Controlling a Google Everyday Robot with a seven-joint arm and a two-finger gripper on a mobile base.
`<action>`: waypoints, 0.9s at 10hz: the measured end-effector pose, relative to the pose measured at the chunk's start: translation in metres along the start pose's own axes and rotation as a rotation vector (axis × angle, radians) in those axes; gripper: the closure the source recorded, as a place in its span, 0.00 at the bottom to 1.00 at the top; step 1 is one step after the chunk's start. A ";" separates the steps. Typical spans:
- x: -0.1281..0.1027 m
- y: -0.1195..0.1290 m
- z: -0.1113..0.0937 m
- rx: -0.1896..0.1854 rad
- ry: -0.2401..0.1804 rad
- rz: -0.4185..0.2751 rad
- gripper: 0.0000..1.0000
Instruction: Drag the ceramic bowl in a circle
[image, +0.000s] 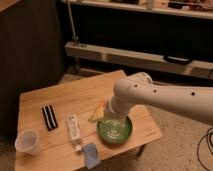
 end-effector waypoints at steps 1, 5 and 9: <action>-0.001 -0.001 0.000 -0.001 0.001 0.004 0.20; -0.023 -0.043 0.018 -0.048 0.031 0.084 0.20; -0.075 -0.149 0.022 -0.157 0.013 0.162 0.20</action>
